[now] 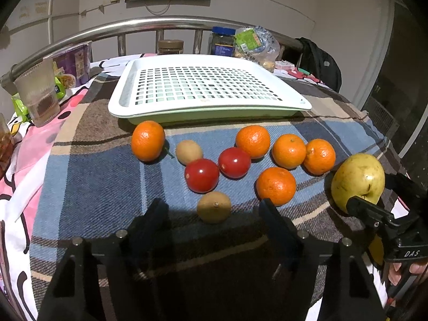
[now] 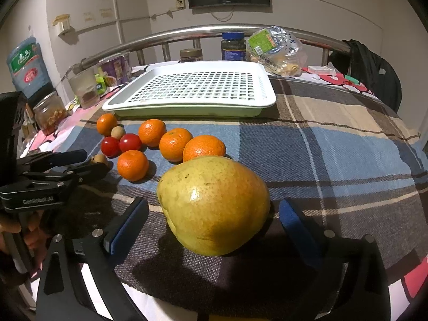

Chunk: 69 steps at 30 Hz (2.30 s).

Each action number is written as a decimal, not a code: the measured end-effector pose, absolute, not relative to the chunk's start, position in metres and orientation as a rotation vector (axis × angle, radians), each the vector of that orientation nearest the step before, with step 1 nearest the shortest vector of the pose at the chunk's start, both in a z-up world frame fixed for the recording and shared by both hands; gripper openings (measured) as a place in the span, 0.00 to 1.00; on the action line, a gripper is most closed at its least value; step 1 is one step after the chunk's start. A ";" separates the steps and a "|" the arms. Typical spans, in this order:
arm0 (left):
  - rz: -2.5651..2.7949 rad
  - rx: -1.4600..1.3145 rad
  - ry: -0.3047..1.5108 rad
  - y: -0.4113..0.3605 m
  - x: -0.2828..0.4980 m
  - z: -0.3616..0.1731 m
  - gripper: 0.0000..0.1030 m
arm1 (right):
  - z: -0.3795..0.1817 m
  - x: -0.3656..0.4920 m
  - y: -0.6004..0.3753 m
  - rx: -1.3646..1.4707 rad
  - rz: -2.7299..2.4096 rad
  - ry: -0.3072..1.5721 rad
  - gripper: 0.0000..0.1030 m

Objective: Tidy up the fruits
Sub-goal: 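Lift the pear with the right gripper while the left gripper grasps the small kiwi, then lower the pear and kiwi into the white tray and open both grippers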

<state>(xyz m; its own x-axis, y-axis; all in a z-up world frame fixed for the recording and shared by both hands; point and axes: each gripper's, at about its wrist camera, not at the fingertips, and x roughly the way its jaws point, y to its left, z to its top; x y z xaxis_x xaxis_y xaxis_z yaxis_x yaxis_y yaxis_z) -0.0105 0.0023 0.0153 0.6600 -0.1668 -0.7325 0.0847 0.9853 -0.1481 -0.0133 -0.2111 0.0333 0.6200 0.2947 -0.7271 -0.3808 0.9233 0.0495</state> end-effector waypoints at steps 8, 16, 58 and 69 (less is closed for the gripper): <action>-0.142 -0.104 0.850 0.000 -0.006 0.013 0.55 | 0.030 -0.009 -0.210 -0.126 0.376 0.841 0.81; -0.140 -0.105 0.859 0.000 -0.005 0.012 0.28 | 0.028 -0.008 -0.212 -0.111 0.384 0.848 0.77; -0.221 -0.174 0.614 -0.007 0.013 0.114 0.28 | 0.132 0.016 -0.194 -0.009 0.551 0.653 0.76; -0.193 -0.179 0.582 -0.003 0.073 0.141 0.28 | 0.163 0.078 -0.190 0.021 0.533 0.625 0.76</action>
